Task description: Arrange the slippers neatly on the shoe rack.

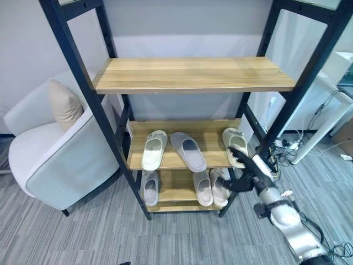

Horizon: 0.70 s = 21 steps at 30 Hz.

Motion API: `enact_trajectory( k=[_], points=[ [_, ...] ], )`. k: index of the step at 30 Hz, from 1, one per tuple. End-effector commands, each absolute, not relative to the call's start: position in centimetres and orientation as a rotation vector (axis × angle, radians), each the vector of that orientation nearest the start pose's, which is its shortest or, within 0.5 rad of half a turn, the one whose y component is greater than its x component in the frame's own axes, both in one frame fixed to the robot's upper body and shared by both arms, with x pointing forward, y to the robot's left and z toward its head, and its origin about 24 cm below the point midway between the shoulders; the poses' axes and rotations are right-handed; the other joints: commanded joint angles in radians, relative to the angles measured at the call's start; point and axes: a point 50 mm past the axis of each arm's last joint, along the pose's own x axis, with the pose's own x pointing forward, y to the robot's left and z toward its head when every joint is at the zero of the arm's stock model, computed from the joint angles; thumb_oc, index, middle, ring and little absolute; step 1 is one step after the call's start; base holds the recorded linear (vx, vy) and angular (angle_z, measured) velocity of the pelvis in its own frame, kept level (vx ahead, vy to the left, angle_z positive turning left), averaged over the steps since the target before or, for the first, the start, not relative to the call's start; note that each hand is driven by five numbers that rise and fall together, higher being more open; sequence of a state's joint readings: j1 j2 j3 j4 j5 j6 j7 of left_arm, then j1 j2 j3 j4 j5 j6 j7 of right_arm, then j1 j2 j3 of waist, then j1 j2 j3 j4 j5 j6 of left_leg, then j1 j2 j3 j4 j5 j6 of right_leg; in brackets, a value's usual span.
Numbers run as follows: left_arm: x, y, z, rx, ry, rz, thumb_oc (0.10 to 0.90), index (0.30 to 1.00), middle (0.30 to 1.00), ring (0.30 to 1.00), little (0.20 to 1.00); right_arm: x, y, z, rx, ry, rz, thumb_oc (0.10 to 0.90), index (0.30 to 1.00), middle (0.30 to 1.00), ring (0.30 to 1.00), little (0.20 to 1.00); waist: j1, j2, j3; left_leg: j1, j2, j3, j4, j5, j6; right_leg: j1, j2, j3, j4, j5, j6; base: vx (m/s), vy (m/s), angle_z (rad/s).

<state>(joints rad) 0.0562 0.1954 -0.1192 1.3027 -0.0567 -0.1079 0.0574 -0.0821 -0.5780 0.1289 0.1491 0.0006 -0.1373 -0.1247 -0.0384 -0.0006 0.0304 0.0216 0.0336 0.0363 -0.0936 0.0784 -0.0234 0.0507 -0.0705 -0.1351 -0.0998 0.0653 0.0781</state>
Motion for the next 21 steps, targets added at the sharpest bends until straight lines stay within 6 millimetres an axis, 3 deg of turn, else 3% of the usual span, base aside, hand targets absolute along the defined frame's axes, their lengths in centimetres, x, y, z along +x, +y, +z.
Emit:
enact_trajectory(
  k=[1, 12, 21],
  points=[
    [6.5, 21.5, -17.0, 0.332, 1.243, -0.018, 0.8, 0.9, 0.9, 0.9, 0.9, 29.4, -24.3, 15.0, -0.653, -0.46, -0.134, 0.8, 0.9, 0.9, 0.9, 0.9, 0.045, -0.027, 0.049, 0.028, -0.013, 0.019, 0.006, -0.105, -0.008, 0.019, -0.001, 0.0, 0.013, -0.11, 0.05, 0.01, -0.004, 0.16],
    [8.4, 21.1, -16.7, 0.375, 1.172, -0.058, 0.8, 0.9, 0.9, 0.9, 0.9, 32.8, -24.0, 18.4, -0.648, -0.526, -0.166, 0.8, 0.9, 0.9, 0.9, 0.9, 0.068, -0.013, 0.108, -0.057, -0.018, 0.0, 0.006, -0.081, -0.016, -0.058, -0.004, -0.015, 0.013, -0.099, 0.05, -0.04, 0.0, 0.11],
    [11.1, 20.6, -16.0, 0.37, 1.069, -0.067, 0.8, 0.9, 0.9, 0.9, 0.9, 34.8, -23.2, 22.6, -0.681, -0.601, -0.124, 0.8, 0.9, 0.9, 0.9, 0.9, 0.079, -0.005, 0.148, -0.154, -0.028, 0.003, 0.006, -0.051, -0.022, -0.155, -0.011, -0.002, 0.013, -0.072, 0.049, -0.03, 0.008, 0.01]
  ],
)
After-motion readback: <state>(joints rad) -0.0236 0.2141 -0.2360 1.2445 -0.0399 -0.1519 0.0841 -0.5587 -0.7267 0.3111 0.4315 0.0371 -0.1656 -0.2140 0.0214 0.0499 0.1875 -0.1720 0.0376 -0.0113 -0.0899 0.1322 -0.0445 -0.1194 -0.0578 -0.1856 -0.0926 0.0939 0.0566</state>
